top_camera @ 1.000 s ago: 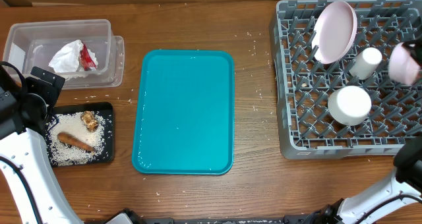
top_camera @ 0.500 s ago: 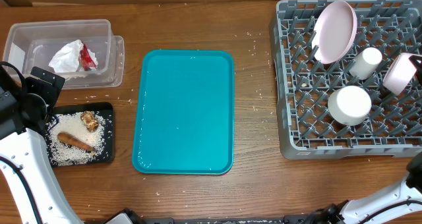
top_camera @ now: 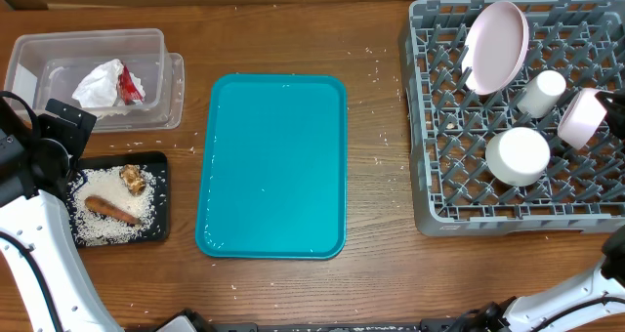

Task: Sort waste into correct bins and load items into the dishwasher
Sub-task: 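Place the bowl in the rack's right side and release it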

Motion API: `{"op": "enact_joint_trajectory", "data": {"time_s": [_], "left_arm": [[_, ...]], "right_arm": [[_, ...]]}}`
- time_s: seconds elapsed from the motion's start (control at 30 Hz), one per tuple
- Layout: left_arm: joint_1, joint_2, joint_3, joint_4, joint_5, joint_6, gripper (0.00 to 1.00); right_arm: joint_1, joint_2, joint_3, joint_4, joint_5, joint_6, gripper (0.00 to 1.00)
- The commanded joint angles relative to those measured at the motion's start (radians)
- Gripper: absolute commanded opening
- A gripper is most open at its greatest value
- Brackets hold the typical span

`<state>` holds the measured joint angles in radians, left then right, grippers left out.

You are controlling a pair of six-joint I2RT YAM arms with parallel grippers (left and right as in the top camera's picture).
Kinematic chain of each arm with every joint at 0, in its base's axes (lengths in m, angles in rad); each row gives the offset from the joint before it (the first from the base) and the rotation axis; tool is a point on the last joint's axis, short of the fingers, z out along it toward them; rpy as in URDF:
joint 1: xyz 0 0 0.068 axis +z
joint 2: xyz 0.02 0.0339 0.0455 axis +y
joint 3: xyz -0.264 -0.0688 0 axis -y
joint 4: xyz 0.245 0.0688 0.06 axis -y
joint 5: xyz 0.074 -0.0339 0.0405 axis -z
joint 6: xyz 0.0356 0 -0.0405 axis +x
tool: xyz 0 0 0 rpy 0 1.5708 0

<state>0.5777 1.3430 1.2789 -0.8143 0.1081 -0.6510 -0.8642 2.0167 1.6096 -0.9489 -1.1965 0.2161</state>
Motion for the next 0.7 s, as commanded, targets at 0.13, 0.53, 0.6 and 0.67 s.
{"op": "enact_joint_trajectory", "data": {"time_s": [0.13, 0.53, 0.6, 0.67], "left_arm": [[0.004, 0.005, 0.003, 0.003, -0.011, 0.016, 1.0], [0.004, 0.005, 0.003, 0.003, -0.011, 0.016, 1.0], [0.004, 0.005, 0.003, 0.003, -0.011, 0.016, 1.0], [0.004, 0.005, 0.003, 0.003, -0.011, 0.016, 1.0]], "right_arm": [[-0.044, -0.022, -0.005, -0.004, 0.086, -0.007, 0.08], [-0.191, -0.114, -0.005, -0.087, 0.352, 0.077, 0.23], [-0.191, -0.162, -0.005, -0.101, 0.417, 0.107, 0.26], [-0.191, -0.209, -0.004, -0.108, 0.447, 0.107, 0.26]]}}
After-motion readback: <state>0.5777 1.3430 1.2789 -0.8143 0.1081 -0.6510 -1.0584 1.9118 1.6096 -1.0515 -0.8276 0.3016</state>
